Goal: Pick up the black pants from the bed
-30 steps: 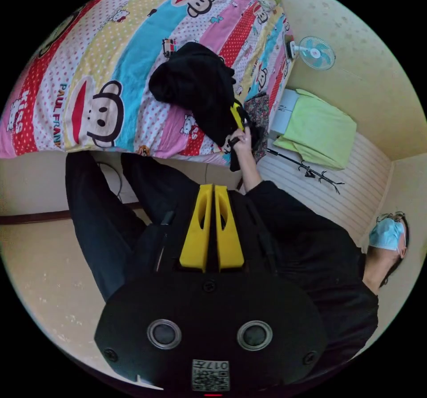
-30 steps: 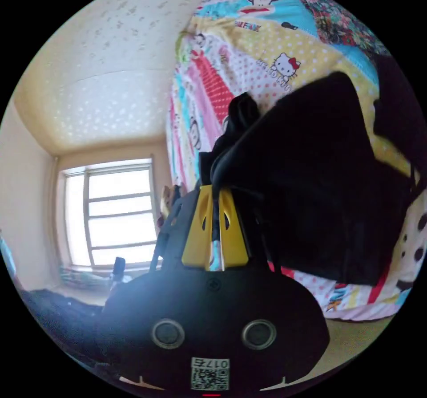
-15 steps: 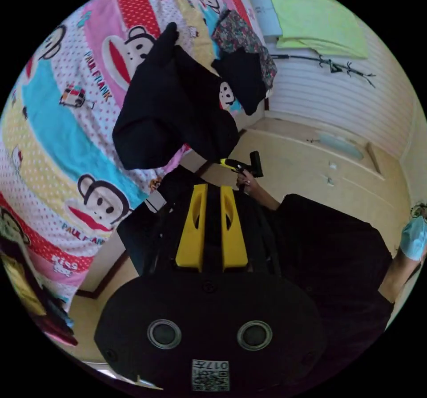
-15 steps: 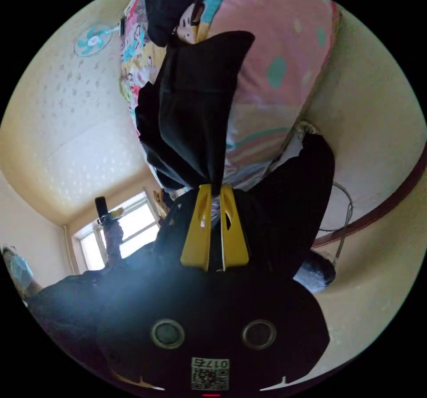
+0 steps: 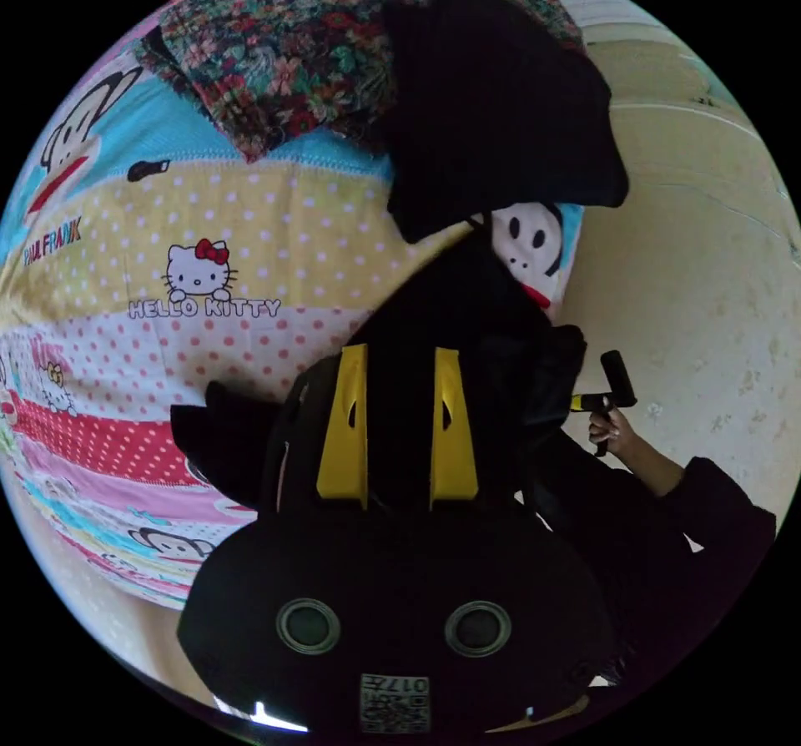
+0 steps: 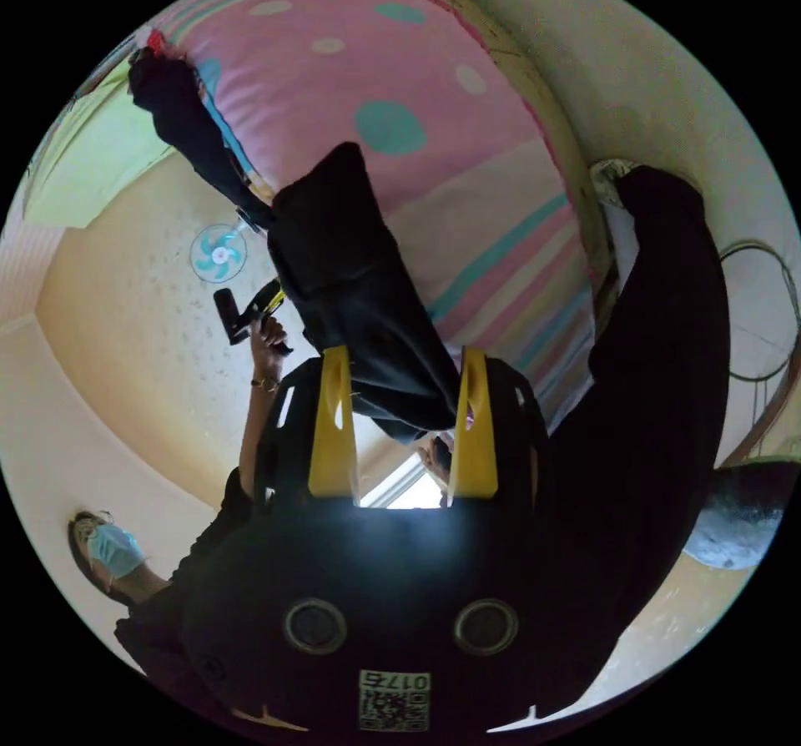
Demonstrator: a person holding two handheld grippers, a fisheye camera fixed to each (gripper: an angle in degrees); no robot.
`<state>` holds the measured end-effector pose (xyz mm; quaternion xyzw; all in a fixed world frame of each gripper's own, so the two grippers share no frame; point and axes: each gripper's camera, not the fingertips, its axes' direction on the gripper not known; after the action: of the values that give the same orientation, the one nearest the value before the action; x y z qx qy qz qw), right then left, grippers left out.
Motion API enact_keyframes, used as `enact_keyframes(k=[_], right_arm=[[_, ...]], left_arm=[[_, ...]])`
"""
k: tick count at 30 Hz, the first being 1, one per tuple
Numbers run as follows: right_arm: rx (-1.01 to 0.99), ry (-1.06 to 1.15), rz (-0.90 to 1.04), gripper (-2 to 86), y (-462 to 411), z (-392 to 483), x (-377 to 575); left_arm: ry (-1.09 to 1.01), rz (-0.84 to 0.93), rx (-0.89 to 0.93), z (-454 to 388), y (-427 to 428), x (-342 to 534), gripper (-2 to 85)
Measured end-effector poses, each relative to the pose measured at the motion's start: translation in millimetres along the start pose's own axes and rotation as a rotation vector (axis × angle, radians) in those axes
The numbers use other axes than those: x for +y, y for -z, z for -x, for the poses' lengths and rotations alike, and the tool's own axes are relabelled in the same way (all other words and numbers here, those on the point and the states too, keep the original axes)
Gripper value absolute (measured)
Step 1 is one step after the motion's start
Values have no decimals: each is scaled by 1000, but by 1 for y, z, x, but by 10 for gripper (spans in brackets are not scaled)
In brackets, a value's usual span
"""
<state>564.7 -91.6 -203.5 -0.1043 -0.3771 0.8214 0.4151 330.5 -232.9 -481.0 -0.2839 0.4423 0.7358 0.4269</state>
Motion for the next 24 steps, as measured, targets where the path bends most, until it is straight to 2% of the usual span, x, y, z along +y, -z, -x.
enact_keyframes(k=[1,3,5,7,10,12,14,16,17,19,24], right_arm=[[-43,5,8,158,-4,-8,1],[-68,18,3,127,-4,-15,10],[-144,117,24,56,-2,-8,28],[-190,232,39,41,0,11,48],[-116,409,78,28,-1,61,85],[-11,518,124,23,-8,98,108],[106,705,213,18,-23,151,144],[145,862,304,15,-39,190,177],[162,958,333,13,-48,214,203],[139,1086,359,9,-58,248,241],[-22,1489,502,5,-91,330,369]], left_arm=[[-5,51,-14,-4,-22,-8,120],[-27,1,-59,-17,-26,-4,117],[-32,-22,-91,-33,-29,2,101],[-52,77,-115,-58,-40,14,54],[-75,64,-131,-92,-40,52,37],[-23,-8,-35,-98,-27,86,33],[65,-162,127,-94,-6,137,32],[227,-451,365,-79,23,232,30],[260,-528,423,-77,28,261,30],[293,-865,554,-90,48,379,29],[341,-1328,365,-173,93,584,30]])
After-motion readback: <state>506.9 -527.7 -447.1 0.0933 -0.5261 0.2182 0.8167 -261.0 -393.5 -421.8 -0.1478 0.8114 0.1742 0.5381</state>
